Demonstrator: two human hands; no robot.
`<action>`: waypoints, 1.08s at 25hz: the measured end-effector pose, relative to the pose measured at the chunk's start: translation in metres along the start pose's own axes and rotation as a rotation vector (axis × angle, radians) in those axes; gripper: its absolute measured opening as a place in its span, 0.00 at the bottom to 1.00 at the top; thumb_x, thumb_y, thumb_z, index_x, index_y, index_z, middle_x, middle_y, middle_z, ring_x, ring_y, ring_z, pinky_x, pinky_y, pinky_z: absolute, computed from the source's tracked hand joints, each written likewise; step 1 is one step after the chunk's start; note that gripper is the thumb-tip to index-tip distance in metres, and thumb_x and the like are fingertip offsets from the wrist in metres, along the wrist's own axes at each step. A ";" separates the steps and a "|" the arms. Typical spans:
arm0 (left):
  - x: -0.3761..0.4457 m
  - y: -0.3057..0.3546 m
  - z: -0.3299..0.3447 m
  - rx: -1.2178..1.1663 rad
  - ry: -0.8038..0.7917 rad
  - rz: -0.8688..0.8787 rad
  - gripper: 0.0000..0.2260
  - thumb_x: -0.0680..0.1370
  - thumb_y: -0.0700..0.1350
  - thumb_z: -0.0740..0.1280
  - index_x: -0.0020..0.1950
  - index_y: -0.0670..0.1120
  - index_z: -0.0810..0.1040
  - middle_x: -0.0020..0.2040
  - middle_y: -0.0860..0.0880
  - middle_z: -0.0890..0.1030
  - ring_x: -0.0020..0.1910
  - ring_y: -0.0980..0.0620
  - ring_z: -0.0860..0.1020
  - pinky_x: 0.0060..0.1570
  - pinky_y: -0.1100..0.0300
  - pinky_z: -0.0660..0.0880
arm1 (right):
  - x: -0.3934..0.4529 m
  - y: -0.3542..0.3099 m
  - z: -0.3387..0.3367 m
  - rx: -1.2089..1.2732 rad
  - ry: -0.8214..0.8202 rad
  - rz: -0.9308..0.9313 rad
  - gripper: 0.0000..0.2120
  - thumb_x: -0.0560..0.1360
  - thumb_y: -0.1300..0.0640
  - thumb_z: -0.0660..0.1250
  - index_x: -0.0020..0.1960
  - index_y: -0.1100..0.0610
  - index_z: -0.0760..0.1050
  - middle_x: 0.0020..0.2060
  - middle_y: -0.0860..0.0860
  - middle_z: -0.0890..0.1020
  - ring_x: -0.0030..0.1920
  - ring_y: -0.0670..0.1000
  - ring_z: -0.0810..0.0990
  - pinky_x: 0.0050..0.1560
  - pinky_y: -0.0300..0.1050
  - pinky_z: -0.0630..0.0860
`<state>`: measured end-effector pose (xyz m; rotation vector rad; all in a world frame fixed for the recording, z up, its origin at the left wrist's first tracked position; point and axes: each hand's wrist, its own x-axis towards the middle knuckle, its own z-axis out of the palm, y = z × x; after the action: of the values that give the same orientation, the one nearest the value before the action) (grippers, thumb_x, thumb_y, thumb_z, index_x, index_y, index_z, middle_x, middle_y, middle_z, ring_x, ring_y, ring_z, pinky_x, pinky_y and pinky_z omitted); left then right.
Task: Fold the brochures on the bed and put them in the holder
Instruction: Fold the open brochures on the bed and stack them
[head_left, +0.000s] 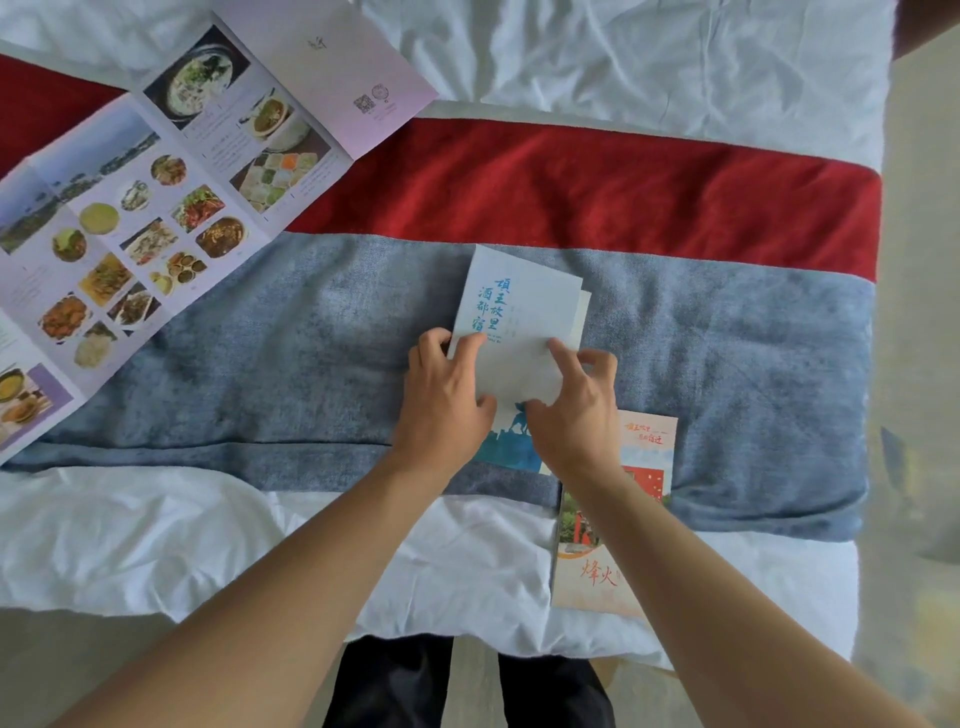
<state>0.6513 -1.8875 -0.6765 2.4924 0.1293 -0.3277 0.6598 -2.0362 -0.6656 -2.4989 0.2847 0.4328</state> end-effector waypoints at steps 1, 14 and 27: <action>-0.001 0.004 0.000 0.004 -0.011 0.011 0.27 0.69 0.38 0.72 0.67 0.43 0.72 0.60 0.39 0.68 0.58 0.40 0.69 0.55 0.46 0.74 | -0.003 0.004 -0.002 -0.002 0.030 -0.006 0.33 0.69 0.67 0.71 0.72 0.53 0.70 0.64 0.56 0.67 0.55 0.58 0.76 0.50 0.43 0.75; -0.096 0.083 0.065 -0.045 0.010 0.020 0.26 0.68 0.40 0.74 0.65 0.44 0.71 0.58 0.42 0.66 0.58 0.42 0.68 0.56 0.50 0.75 | -0.082 0.105 -0.066 -0.071 0.038 -0.079 0.30 0.69 0.67 0.73 0.69 0.55 0.74 0.65 0.56 0.67 0.59 0.59 0.75 0.53 0.47 0.79; -0.136 0.084 0.104 0.152 -0.217 0.062 0.29 0.71 0.45 0.75 0.68 0.43 0.66 0.69 0.39 0.61 0.66 0.38 0.68 0.64 0.48 0.71 | -0.111 0.159 -0.055 -0.078 -0.102 -0.050 0.30 0.69 0.67 0.73 0.69 0.56 0.73 0.65 0.58 0.66 0.61 0.62 0.74 0.58 0.50 0.76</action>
<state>0.5134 -2.0184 -0.6741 2.5837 -0.0633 -0.5992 0.5235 -2.1850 -0.6628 -2.5440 0.1681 0.5592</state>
